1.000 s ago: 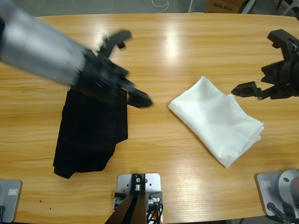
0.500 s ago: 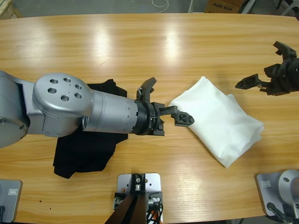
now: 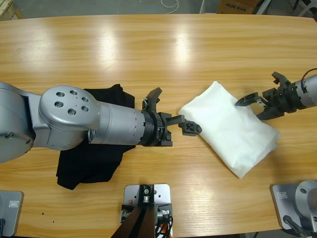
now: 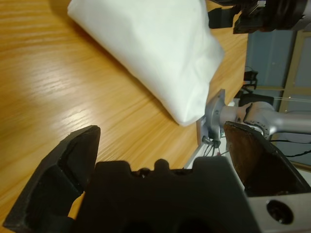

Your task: Fold clothes

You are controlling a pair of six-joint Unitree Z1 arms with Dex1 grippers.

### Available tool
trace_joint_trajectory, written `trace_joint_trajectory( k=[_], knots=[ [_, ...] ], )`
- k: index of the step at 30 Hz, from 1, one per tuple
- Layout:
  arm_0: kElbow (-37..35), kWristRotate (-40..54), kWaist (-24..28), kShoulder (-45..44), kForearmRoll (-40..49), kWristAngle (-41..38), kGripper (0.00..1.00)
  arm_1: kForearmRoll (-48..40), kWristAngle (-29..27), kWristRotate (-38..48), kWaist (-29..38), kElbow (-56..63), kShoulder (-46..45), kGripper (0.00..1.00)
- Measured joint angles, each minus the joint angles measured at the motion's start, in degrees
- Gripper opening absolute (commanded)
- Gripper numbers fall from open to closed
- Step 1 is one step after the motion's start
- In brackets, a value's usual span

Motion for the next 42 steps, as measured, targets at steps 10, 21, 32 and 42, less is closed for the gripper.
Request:
trace_joint_trajectory(
  k=[10,21,32,42],
  knots=[
    [1.6,0.0,0.0,0.0,-1.6,0.1,1.000,-4.1,-0.4,0.5,-1.1,2.4,-2.1,1.000],
    [2.6,0.0,0.0,0.0,-2.8,0.1,1.000,-4.1,5.2,5.7,-0.6,5.7,-2.1,1.000],
    [3.0,0.0,0.1,0.0,-4.1,0.6,0.995,-14.1,6.3,13.1,14.1,9.4,-2.1,1.000],
    [9.3,0.1,2.2,3.1,-9.8,0.6,0.885,-19.4,6.3,14.4,14.9,12.0,-2.6,1.000]
  ],
)
